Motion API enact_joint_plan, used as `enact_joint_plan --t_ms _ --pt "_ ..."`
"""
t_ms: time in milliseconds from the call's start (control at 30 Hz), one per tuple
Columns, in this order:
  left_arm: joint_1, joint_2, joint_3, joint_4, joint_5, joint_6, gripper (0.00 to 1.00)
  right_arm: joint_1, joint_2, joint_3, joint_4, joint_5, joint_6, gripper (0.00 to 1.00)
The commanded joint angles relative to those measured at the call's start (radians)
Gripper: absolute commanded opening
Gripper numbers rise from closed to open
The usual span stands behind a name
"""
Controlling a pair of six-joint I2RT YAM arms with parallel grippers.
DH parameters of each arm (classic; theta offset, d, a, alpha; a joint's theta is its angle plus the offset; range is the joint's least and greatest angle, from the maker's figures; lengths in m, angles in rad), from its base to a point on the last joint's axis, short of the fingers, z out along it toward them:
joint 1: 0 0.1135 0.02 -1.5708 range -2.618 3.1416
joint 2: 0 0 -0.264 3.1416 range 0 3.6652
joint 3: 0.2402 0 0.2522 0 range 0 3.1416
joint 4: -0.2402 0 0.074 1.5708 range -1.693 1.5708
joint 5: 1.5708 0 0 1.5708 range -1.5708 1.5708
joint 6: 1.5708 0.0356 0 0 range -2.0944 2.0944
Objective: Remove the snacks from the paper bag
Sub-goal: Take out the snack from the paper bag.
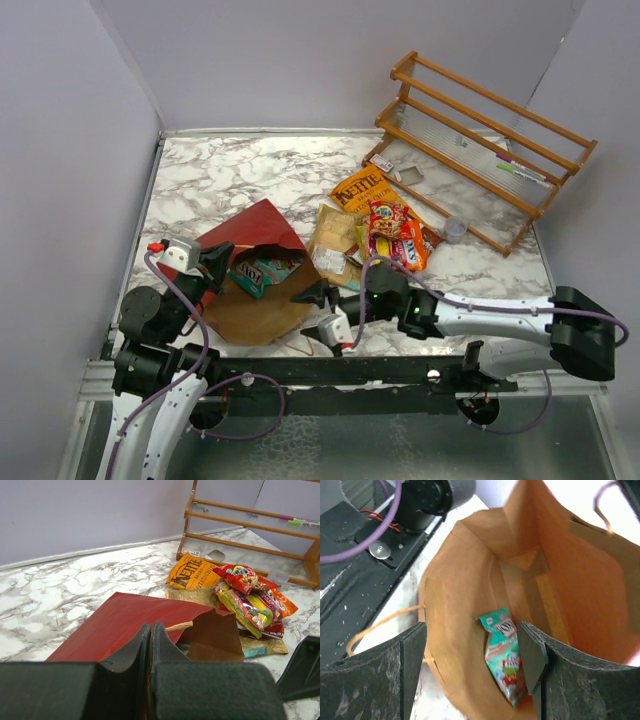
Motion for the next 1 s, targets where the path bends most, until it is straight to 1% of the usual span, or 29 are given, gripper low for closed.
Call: enact_joint_plan --t_ms 0,133,233,367,500,600,733,967 --pt "0.007 -0.013 -0.005 0.004 -0.028 0.001 0.0 0.087 0.137 0.13 -0.065 0.125 -0.08 0.73" --pt "0.009 -0.012 -0.004 0.004 -0.03 0.001 0.0 0.144 0.24 0.192 -0.023 0.157 -0.07 0.73" --pt "0.008 -0.012 -0.004 0.004 -0.03 0.001 0.0 0.163 0.335 0.259 -0.016 0.273 -0.056 0.73" --pt "0.008 -0.013 -0.004 0.004 -0.03 0.002 0.0 0.182 0.456 0.365 -0.111 0.421 -0.136 0.73" --pt "0.009 -0.017 -0.004 0.0 -0.03 0.003 0.0 0.183 0.513 0.402 -0.092 0.526 -0.176 0.73" --pt "0.009 -0.019 -0.004 0.001 -0.031 0.002 0.0 0.183 0.566 0.44 -0.119 0.573 -0.234 0.73" --pt "0.01 -0.022 -0.004 -0.001 -0.032 0.003 0.0 0.18 0.679 0.5 -0.162 0.678 -0.3 0.72" --pt "0.01 -0.026 -0.005 -0.001 -0.034 0.004 0.0 0.158 0.762 0.571 -0.135 0.704 -0.321 0.7"
